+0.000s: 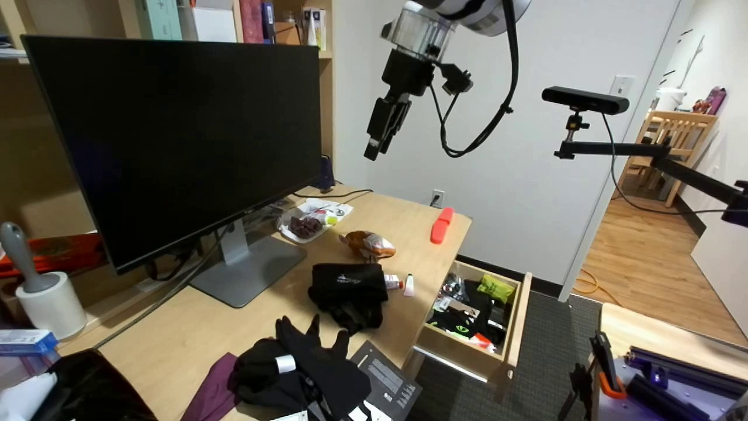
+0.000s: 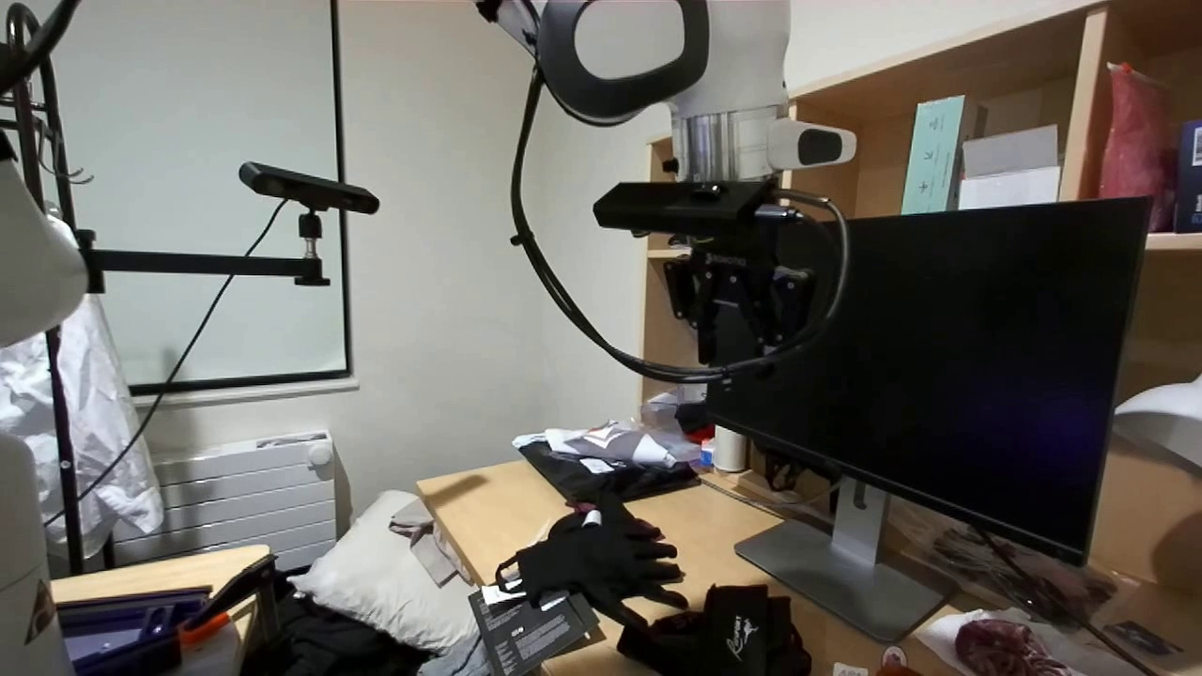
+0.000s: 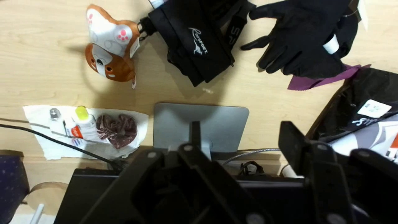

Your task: Put the black purse in the top drawer

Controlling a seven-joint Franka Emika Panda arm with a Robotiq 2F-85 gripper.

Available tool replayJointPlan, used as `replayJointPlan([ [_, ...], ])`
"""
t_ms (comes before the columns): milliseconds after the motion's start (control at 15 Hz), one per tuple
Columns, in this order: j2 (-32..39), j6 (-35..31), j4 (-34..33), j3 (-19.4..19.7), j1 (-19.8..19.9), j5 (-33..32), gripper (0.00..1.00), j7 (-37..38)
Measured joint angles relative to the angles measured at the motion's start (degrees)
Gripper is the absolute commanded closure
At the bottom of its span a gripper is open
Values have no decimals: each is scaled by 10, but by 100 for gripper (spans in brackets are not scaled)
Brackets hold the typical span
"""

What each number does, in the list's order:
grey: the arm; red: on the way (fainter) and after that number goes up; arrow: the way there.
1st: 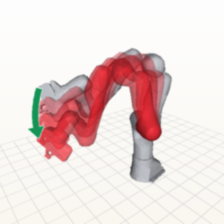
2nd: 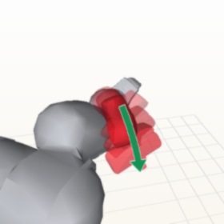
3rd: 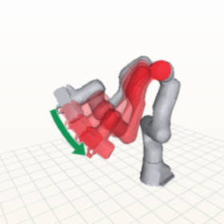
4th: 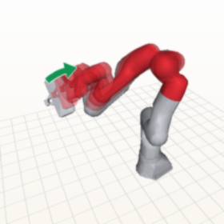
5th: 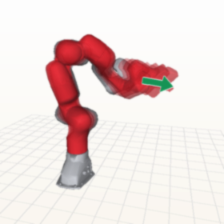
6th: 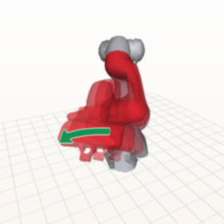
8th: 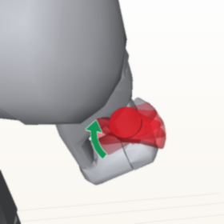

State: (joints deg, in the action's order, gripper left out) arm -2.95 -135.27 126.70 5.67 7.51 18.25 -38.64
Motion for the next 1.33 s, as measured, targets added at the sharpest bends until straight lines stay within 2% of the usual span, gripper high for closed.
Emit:
replayJointPlan([
  [333, 47, -1, -3, -1, -4, -100, 0, 68],
  [933, 178, -17, -51, -12, -20, -243, 0, 97],
  [1133, 220, -21, -66, -18, -20, -269, 0, 97],
  [1333, 249, -21, -77, -29, -17, -266, 0, 87],
])
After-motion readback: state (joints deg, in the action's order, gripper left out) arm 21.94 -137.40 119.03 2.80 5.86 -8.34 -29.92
